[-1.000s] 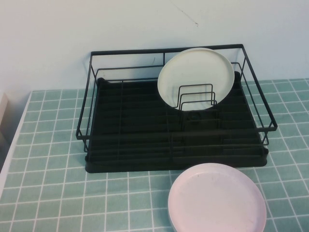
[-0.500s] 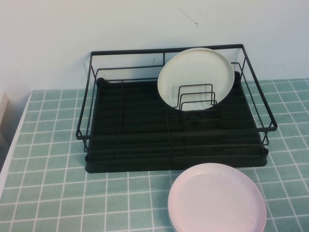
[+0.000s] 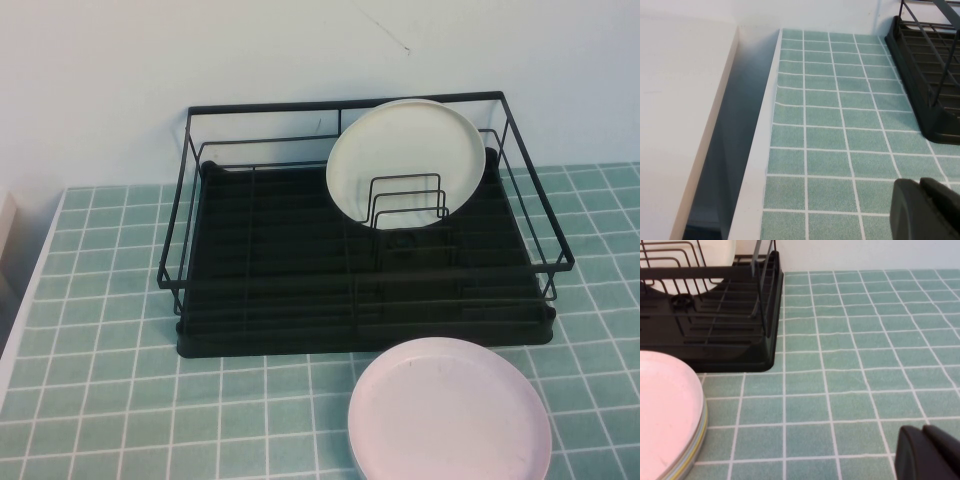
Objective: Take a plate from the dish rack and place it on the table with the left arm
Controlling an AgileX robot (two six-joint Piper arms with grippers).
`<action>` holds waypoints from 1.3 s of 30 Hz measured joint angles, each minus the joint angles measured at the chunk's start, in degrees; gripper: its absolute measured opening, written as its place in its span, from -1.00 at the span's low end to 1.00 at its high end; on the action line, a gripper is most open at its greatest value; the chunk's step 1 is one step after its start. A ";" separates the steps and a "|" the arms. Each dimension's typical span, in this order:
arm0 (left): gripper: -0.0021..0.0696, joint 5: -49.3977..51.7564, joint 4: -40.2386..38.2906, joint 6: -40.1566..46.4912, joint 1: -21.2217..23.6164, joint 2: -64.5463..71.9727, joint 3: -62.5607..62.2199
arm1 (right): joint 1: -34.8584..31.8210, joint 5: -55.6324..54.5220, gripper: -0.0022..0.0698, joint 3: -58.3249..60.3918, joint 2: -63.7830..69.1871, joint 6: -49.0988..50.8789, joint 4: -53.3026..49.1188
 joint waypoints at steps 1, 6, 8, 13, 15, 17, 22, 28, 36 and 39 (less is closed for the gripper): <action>-0.95 0.00 0.00 0.00 0.00 0.00 0.00 | 0.00 0.00 -0.94 0.00 0.00 0.00 0.00; -0.95 0.00 0.00 0.00 0.00 0.00 0.00 | 0.00 0.00 -0.94 0.00 0.00 0.00 0.00; -0.95 0.00 0.00 0.00 0.00 0.00 0.00 | 0.00 0.00 -0.94 0.00 0.00 0.00 0.00; -0.95 0.00 0.00 0.00 0.00 0.00 0.00 | 0.00 0.00 -0.94 0.00 0.00 0.00 0.00; -0.95 0.00 0.00 0.00 0.00 0.00 0.00 | 0.00 0.00 -0.94 0.00 0.00 0.00 0.00; -0.95 0.00 0.00 0.00 0.00 0.00 0.00 | 0.00 0.00 -0.94 0.00 0.00 0.00 0.00; -0.95 0.00 0.00 0.00 0.00 0.00 0.00 | 0.00 0.00 -0.94 0.00 0.00 0.00 0.00; -0.95 0.00 0.00 0.00 0.00 0.00 0.00 | 0.00 0.00 -0.94 0.00 0.00 0.00 0.00; -0.95 0.00 0.52 0.48 0.00 0.00 0.00 | 0.00 0.00 -0.94 0.00 0.00 0.00 0.00; -0.95 0.00 1.17 0.71 0.00 0.00 0.00 | 0.00 0.00 -0.94 0.00 0.00 0.00 0.00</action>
